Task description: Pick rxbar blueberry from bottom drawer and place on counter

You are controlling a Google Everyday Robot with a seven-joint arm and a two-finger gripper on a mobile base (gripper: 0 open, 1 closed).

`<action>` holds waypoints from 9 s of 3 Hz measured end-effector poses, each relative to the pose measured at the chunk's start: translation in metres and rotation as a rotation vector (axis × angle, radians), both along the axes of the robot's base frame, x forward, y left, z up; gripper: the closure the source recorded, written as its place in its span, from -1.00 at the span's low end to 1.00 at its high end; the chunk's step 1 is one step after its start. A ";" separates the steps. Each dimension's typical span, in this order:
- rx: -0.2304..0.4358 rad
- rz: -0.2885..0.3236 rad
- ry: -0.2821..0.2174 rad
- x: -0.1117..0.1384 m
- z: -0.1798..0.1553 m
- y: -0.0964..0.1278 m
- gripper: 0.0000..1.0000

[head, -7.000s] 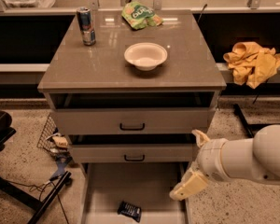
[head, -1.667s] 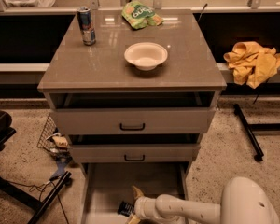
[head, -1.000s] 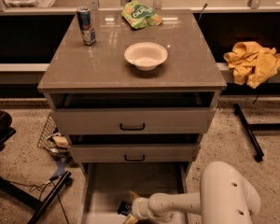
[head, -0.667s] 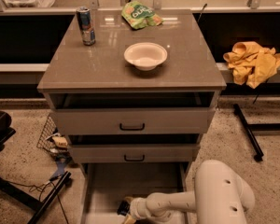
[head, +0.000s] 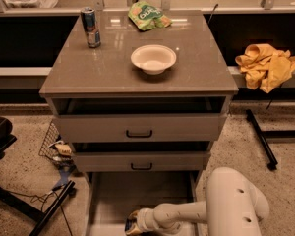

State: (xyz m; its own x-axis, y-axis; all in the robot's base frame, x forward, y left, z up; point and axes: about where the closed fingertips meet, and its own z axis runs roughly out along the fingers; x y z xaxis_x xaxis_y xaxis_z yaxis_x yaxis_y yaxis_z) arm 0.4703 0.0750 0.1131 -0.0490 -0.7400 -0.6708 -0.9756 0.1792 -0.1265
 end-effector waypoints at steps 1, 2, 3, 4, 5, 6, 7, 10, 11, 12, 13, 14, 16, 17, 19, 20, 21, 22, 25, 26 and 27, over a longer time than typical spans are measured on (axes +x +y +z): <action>0.001 0.001 0.001 -0.001 0.000 0.001 1.00; 0.001 0.001 0.001 -0.001 0.000 0.001 1.00; 0.054 0.014 -0.002 -0.002 0.030 -0.008 1.00; 0.092 0.019 -0.013 0.000 0.077 -0.030 1.00; 0.156 -0.002 -0.009 0.009 0.135 -0.068 1.00; 0.241 -0.046 0.001 0.015 0.183 -0.116 1.00; 0.334 -0.095 0.040 0.017 0.223 -0.170 1.00; 0.408 -0.103 0.023 0.007 0.307 -0.196 1.00; 0.383 -0.093 -0.007 0.009 0.347 -0.174 1.00; 0.340 -0.106 -0.055 0.008 0.410 -0.153 1.00; 0.310 -0.117 -0.101 0.015 0.484 -0.142 1.00; 0.318 -0.156 -0.159 0.032 0.580 -0.138 1.00; 0.359 -0.194 -0.205 0.040 0.646 -0.141 1.00; 0.335 -0.208 -0.218 0.052 0.678 -0.147 1.00; 0.279 -0.236 -0.244 0.108 0.775 -0.155 1.00; 0.344 -0.183 -0.274 0.142 0.802 -0.126 1.00; 0.344 -0.181 -0.274 0.143 0.802 -0.125 1.00; 0.342 -0.171 -0.270 0.155 0.808 -0.102 1.00; 0.355 -0.229 -0.222 0.237 0.833 0.053 1.00; 0.357 -0.221 -0.217 0.236 0.832 0.060 0.65; 0.356 -0.218 -0.216 0.235 0.832 0.062 0.19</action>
Offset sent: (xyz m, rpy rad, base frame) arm -0.0006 0.0008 -0.0002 0.0006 0.0008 0.0009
